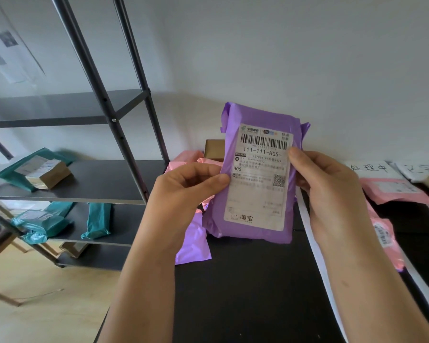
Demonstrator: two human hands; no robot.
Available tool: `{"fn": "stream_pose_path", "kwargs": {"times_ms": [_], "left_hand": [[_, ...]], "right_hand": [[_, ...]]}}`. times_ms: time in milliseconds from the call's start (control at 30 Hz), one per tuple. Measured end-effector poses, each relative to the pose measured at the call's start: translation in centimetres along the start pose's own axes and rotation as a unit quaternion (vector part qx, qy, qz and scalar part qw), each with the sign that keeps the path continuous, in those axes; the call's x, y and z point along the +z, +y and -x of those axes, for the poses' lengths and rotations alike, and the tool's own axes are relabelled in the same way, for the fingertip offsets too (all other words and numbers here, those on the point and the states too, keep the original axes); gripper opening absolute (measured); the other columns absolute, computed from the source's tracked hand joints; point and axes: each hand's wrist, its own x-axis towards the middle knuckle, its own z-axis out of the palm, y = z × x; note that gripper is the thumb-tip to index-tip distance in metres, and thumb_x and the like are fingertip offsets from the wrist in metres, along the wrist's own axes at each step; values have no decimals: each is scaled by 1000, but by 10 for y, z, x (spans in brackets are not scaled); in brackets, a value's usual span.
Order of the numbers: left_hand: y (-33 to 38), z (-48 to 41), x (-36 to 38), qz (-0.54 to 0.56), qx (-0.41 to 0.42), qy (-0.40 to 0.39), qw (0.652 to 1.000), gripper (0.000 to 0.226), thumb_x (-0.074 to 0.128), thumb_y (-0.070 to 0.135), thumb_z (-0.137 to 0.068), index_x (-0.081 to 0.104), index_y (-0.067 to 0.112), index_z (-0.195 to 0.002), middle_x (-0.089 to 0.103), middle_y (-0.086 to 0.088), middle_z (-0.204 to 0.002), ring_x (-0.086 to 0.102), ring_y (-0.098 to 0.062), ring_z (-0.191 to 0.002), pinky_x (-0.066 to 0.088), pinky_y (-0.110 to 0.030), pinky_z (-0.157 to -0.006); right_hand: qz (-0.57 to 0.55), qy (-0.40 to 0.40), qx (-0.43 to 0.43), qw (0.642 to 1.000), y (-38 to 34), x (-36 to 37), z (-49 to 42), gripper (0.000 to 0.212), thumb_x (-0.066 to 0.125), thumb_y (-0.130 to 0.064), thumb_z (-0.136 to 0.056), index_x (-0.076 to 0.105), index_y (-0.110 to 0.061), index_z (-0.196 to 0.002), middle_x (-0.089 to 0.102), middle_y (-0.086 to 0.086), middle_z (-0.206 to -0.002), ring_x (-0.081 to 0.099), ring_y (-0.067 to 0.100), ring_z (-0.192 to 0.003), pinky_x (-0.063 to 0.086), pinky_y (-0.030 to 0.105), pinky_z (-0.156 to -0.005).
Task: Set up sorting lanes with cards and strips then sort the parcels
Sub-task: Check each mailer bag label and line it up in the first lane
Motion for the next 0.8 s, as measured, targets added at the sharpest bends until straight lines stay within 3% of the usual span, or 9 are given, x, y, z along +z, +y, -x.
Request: {"fn": "stream_pose_path", "kwargs": {"times_ms": [67,233,367,433,533,633,667,733,800], "left_hand": [[2,2,1,1,7,-6,1000,20,81,36,-60,79,24,-76,77,-6,-92,74,-24,-92,61,-37,-83],[4,5,4,9,0,45,999,8,80,30,-67,78,25,-73,77,-1,-85,74,-15,-81,56,-21,-63],[1,3,6,25,-27,125,992,7,79,17,-79,78,22,-74,76,-3,-83,71,-14,-75,58,-26,-67],[0,2,6,34,-39,143,988,9,77,15,-83,78,19,-74,77,-6,-87,74,-18,-79,60,-26,-65],[-2,0,6,60,-68,159,983,12,77,14,-84,76,17,-72,77,-10,-89,75,-24,-82,59,-30,-65],[-5,0,6,60,-83,167,981,15,76,10,-84,75,15,-70,76,-13,-88,74,-26,-81,56,-35,-73],[-6,0,6,58,-83,168,981,14,75,8,-84,75,14,-71,76,-14,-87,74,-26,-80,56,-36,-74],[-7,0,5,57,-85,165,981,17,75,5,-84,75,14,-70,75,-13,-87,73,-26,-82,56,-38,-75],[-9,0,3,61,-89,163,981,21,74,2,-83,75,15,-67,74,-12,-86,72,-28,-85,56,-38,-76]], "right_hand": [[5,-2,-3,1000,-2,-1,2,18,63,-29,-94,72,-23,-80,76,-7,-84,73,9,-83,53,15,-59],[49,-33,2,998,-4,-1,2,21,61,-34,-95,74,-23,-83,76,-8,-84,72,6,-81,50,10,-61],[103,-83,46,990,-3,3,6,25,64,-45,-88,76,-24,-83,77,-11,-85,72,3,-79,50,13,-59],[119,-96,68,986,-3,6,9,39,65,-54,-77,76,-18,-83,77,-9,-84,72,6,-80,52,16,-59],[146,-91,105,980,-4,8,12,64,65,-59,-72,72,2,-91,76,-2,-82,72,15,-80,59,36,-79],[117,-76,132,981,-6,8,14,59,72,-46,-82,69,11,-96,76,13,-89,69,36,-95,51,57,-95],[106,-67,136,983,-6,9,14,61,74,-42,-82,64,16,-99,72,24,-95,66,44,-98,52,57,-94],[104,-43,143,983,-4,11,12,64,75,-40,-78,61,19,-100,67,34,-95,64,47,-84,52,42,-76],[112,-15,157,981,-2,13,11,61,75,-40,-73,64,14,-99,64,29,-79,54,27,-66,43,35,-61]]}}
